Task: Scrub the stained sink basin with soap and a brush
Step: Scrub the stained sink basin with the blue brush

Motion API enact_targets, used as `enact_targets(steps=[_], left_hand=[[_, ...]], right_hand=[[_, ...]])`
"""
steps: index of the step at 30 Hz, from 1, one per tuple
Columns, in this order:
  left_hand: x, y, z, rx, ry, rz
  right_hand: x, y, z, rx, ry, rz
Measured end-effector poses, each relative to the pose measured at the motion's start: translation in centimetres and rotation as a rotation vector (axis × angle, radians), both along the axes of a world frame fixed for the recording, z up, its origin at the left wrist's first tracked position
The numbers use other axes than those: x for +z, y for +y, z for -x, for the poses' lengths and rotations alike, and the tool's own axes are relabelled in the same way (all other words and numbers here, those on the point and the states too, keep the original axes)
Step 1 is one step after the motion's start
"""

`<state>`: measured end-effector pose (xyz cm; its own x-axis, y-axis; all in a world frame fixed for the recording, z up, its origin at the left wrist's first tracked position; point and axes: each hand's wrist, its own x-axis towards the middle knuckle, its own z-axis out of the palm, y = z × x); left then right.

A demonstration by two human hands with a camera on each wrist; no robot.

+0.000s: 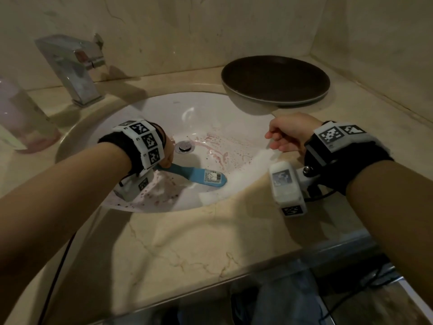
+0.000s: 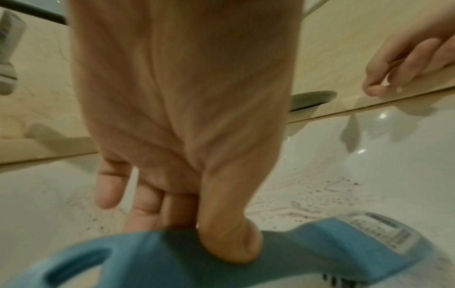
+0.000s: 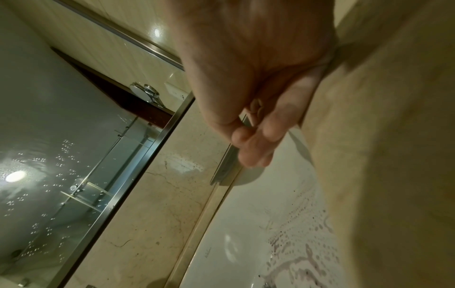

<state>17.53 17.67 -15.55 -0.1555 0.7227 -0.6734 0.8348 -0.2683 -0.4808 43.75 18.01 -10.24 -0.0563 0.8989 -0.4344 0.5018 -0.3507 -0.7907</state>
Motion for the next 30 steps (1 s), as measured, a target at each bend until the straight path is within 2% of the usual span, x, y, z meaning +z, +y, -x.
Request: enact_targets(steps=[2, 5, 8, 10, 13, 19, 30], left_hand=[[0.1, 0.0, 0.7, -0.016, 0.031, -0.070], [1.4, -1.1, -0.3, 0.036, -0.080, -0.136], [2.2, -1.0, -1.3, 0.166, -0.194, 0.036], [2.6, -1.2, -1.9, 0.174, -0.191, 0.109], [2.9, -1.4, -2.3, 0.149, -0.240, 0.125], [2.5, -1.4, -2.6, 0.147, -0.190, 0.101], [3.4, -2.2, -1.6, 0.255, -0.339, 0.149]], right_hand=[[0.0, 0.1, 0.0, -0.013, 0.007, -0.002], [0.0, 0.1, 0.0, -0.024, 0.011, 0.008], [0.1, 0.0, -0.1, -0.024, 0.017, 0.014], [0.1, 0.0, -0.2, -0.025, 0.024, 0.015], [0.2, -0.1, -0.1, -0.021, 0.026, 0.019], [0.6, 0.1, -0.2, 0.011, 0.034, 0.091], [0.7, 0.4, -0.4, 0.024, 0.034, 0.122]])
